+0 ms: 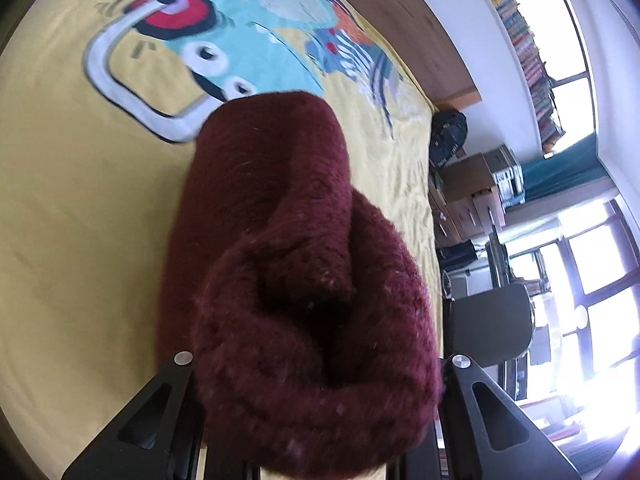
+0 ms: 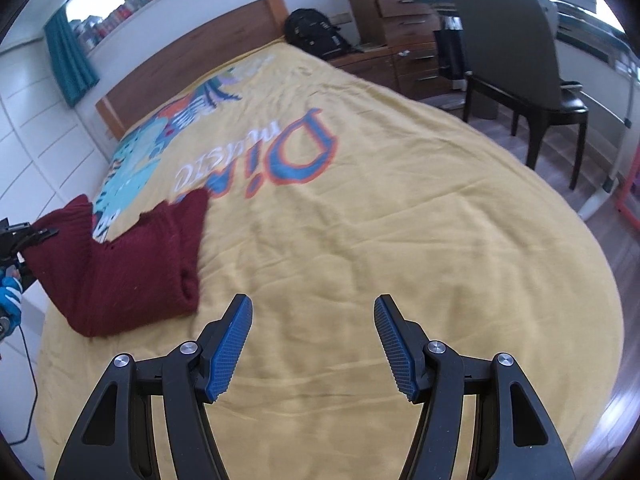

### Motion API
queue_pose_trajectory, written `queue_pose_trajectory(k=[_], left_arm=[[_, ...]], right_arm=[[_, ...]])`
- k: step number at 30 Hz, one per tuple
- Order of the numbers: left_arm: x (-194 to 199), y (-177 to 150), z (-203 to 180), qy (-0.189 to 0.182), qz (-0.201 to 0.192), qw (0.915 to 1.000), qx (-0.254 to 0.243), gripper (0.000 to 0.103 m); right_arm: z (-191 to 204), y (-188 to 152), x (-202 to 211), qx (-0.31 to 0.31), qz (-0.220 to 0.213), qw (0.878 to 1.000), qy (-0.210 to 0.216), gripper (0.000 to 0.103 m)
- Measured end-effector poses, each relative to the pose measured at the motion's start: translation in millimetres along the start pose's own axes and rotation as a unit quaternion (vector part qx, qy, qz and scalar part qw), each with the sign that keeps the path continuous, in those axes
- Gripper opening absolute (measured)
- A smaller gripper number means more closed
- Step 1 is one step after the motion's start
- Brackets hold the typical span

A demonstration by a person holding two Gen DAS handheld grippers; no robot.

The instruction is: Fold small clothes

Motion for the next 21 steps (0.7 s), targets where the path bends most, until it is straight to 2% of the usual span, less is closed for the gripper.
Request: queue_pose_trajectory(k=[7,11,17,21], left_arm=[[-61,-52,-74,-0.024,0.047,0.9981,-0.031,0.017],[-100,-94,-105,-0.015,0.081,0.9943,-0.068,0.017],[-143,-171,-122,0.025,0.125,0.9801,-0.152,0.016],[-155,-208,-124,0.066,0.125,0.9633,-0.228,0.016]], right_arm=[[-53,-4,20,-0.03,-0.01,0.999,-0.027,0.065],[-78,-10,28,-0.048,-0.011,0.998,-0.04,0.065],[-102,-22,34,-0.065,-0.008,0.997,-0.052,0.065],[-106,-28,36,-0.068,-0.006,0.996,-0.053,0.065]])
Point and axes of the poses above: each gripper's, at about its wrist camera, not at the fingertips, and x roughly against the way its jaws point, z to its left, y to its top, the point moved 5 cm from there along -x, roughly the way its jaws point, and after that the axes turned 9 degrees about -z, right-handed, at the moved point
